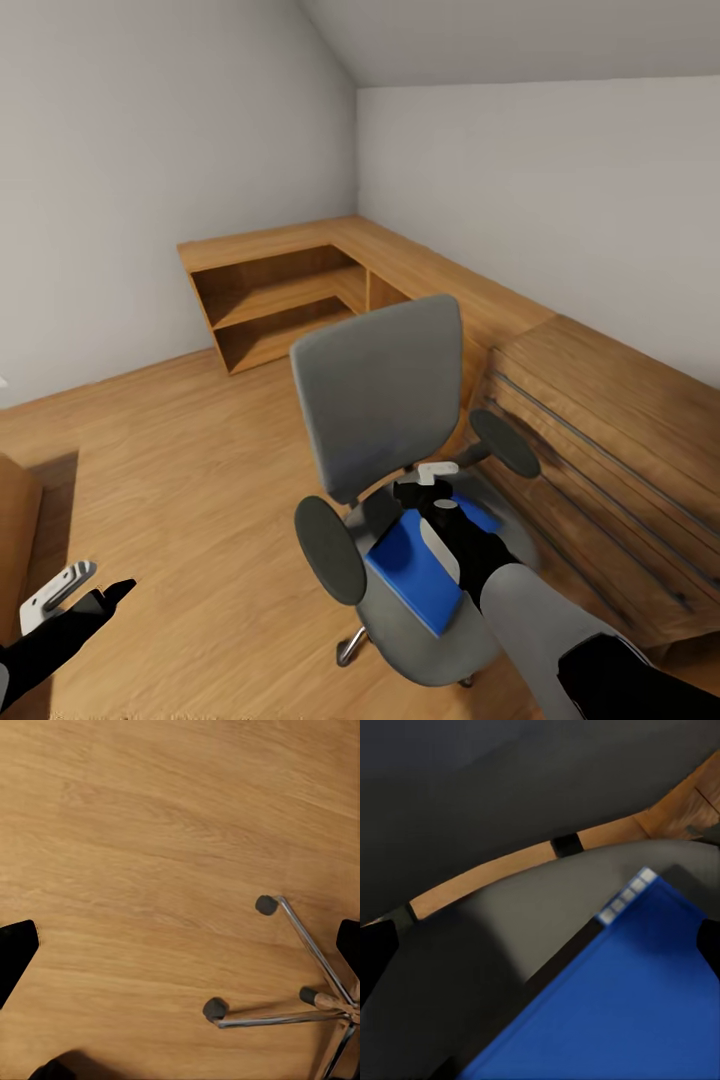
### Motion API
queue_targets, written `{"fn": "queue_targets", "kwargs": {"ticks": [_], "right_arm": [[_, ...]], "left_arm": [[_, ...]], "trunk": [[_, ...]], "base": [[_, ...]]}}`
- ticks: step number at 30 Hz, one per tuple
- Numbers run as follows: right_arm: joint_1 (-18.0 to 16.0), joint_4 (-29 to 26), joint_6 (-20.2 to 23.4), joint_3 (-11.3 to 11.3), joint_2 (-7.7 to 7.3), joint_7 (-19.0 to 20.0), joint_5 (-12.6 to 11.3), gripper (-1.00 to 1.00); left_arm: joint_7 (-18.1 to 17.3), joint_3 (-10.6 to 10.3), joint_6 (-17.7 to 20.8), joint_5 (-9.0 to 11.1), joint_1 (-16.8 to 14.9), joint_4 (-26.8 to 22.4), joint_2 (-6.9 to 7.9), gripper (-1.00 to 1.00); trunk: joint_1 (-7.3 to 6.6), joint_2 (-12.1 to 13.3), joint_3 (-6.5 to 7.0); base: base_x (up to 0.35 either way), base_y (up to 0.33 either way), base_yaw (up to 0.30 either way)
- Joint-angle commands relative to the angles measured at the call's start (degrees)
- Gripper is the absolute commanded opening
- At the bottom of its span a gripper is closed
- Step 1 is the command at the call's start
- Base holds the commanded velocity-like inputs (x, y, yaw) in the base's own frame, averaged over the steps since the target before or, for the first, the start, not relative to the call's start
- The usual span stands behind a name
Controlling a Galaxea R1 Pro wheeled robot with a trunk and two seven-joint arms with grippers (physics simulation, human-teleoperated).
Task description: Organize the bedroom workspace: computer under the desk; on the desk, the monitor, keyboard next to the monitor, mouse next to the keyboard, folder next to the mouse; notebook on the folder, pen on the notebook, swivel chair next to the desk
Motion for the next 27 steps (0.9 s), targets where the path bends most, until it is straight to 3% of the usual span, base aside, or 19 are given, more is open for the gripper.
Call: {"fn": "queue_targets", "kwargs": {"ticks": [1, 18, 27], "right_arm": [[0.0, -0.1, 0.3, 0.5, -0.06, -0.5, -0.5, 1.0], [0.0, 0.1, 0.4, 0.4, -0.14, -0.5, -0.5, 1.0], [0.0, 0.1, 1.4, 1.5, -0.13, -0.5, -0.5, 1.0]], "left_arm": [[0.5, 0.0, 0.3, 0.6, 0.0, -0.1, 0.0, 1.0], [0.6, 0.5, 0.5, 0.7, 0.0, -0.1, 0.01, 1.0], [0.6, 0.7, 0.6, 1.4, 0.0, -0.1, 0.01, 1.0]], "trunk": [[0.0, 0.0, -0.1], [0.0, 0.0, -0.36], [0.0, 0.0, -0.36]], "base": [[0.0, 0.0, 0.153], [0.0, 0.0, 0.04], [0.0, 0.0, 0.0]]}}
